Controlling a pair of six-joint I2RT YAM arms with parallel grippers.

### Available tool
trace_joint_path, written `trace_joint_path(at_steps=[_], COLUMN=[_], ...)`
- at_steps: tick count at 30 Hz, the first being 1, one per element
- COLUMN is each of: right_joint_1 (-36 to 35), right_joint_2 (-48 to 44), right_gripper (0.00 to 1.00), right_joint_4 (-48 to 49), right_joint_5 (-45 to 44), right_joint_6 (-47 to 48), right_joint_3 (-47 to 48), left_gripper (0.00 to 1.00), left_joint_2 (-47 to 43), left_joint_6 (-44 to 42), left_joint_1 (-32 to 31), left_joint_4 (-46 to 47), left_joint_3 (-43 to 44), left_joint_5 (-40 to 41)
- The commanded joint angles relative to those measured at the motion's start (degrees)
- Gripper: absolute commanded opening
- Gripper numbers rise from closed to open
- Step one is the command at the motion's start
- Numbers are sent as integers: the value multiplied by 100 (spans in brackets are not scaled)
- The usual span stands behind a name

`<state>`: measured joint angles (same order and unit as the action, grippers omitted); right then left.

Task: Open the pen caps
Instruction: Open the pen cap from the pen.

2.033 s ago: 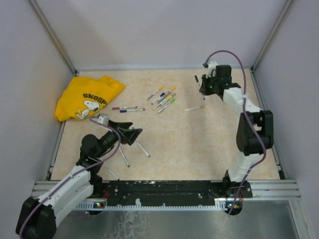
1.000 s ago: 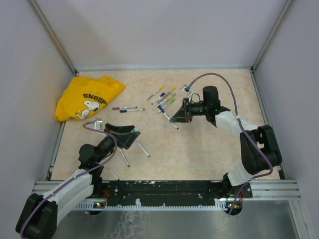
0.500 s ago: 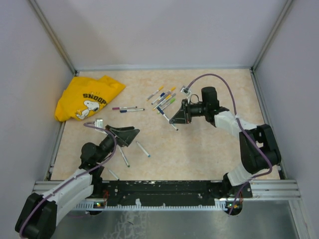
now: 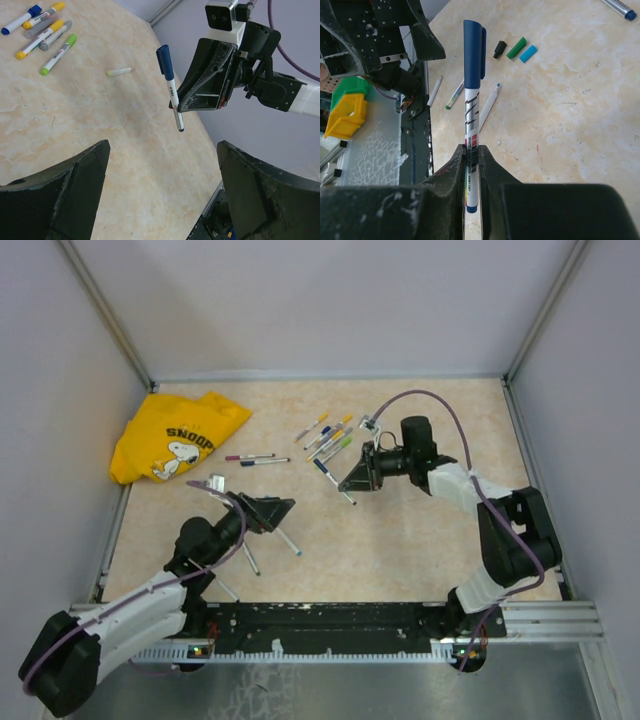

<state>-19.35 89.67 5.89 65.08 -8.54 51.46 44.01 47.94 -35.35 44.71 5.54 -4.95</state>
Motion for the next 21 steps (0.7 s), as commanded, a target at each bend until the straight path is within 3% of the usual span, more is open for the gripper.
trace_joint_path(at_steps=[1, 9, 21], right_joint_1=[-84, -181, -297], right_joint_2=[45, 171, 270], right_gripper=[0, 0, 0], right_joint_4=[83, -3, -140], right_joint_5=[48, 1, -68], right_joint_6=[150, 231, 353], right_joint_3=[285, 320, 379], left_gripper=[92, 92, 92], left_joint_2=[222, 523, 624], left_joint_6=[-124, 217, 329], left_joint_1=[-167, -269, -341], left_joint_4=[-363, -882, -889], left_joint_3=[351, 707, 786], left_joint_5=[500, 823, 898])
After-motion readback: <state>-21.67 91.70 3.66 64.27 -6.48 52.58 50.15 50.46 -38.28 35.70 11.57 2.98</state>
